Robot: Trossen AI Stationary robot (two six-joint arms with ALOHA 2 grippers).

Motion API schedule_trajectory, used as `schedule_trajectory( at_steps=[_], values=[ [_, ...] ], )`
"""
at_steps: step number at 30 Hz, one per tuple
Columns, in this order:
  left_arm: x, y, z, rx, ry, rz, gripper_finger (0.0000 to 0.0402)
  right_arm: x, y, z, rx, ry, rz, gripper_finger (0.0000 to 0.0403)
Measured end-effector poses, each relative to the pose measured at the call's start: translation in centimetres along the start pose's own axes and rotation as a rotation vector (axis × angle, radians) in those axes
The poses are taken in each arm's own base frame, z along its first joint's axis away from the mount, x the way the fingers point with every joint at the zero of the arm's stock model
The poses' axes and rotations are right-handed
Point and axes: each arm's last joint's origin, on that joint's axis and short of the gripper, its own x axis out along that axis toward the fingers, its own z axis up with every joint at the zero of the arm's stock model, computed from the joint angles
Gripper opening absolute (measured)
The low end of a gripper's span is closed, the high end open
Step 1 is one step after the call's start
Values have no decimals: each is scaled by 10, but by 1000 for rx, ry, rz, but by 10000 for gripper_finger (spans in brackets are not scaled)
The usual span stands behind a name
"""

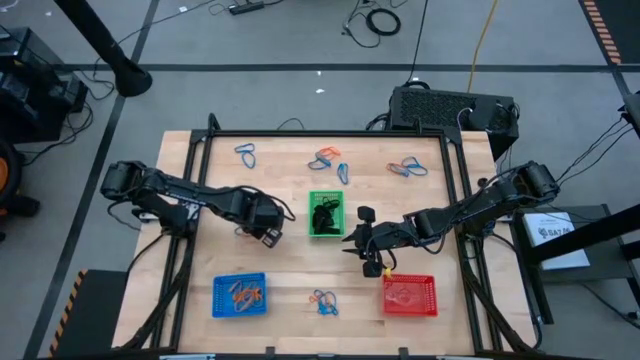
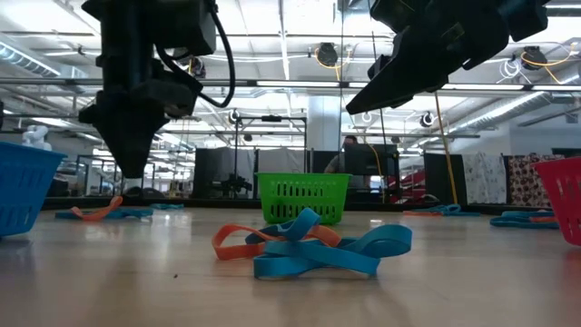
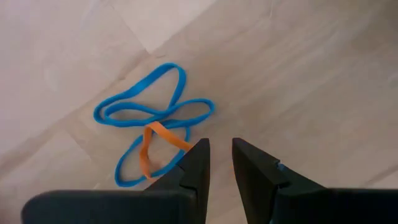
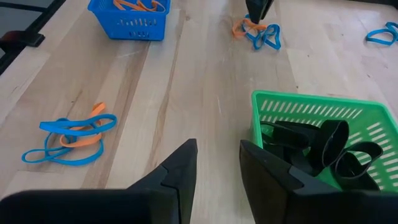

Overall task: Sort rubber bands into baskets
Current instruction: Put the orange rubber band into the blue bin

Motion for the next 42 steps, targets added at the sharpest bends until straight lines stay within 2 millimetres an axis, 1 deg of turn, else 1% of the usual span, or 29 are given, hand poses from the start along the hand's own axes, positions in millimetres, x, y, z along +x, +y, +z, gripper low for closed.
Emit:
schedule_trajectory(
  at_steps=[10, 20, 24, 29, 31, 33, 36, 42],
  values=[
    [0, -1, -2, 46, -16, 10, 77, 0, 0, 0, 0, 0, 0, 114],
    [0, 0, -4, 58, -28, 42, 77, 0, 0, 0, 0, 0, 0, 114],
    [6, -2, -5, 95, -8, 75, 77, 0, 0, 0, 0, -1, 0, 114],
    [25, -9, -7, 230, 36, 120, 78, 0, 0, 0, 0, -1, 0, 114],
    [30, -11, -8, 309, 55, 136, 78, 0, 0, 0, -4, 0, 0, 114],
    [34, -12, -9, 428, 56, 162, 77, 0, 0, 0, -7, 0, 0, 114],
    [36, -14, -11, 567, 65, 165, 77, 0, 0, 0, -7, 0, 0, 114],
    [37, -15, -11, 742, 70, 156, 77, 0, 0, 0, -7, -1, 0, 114]
  ],
)
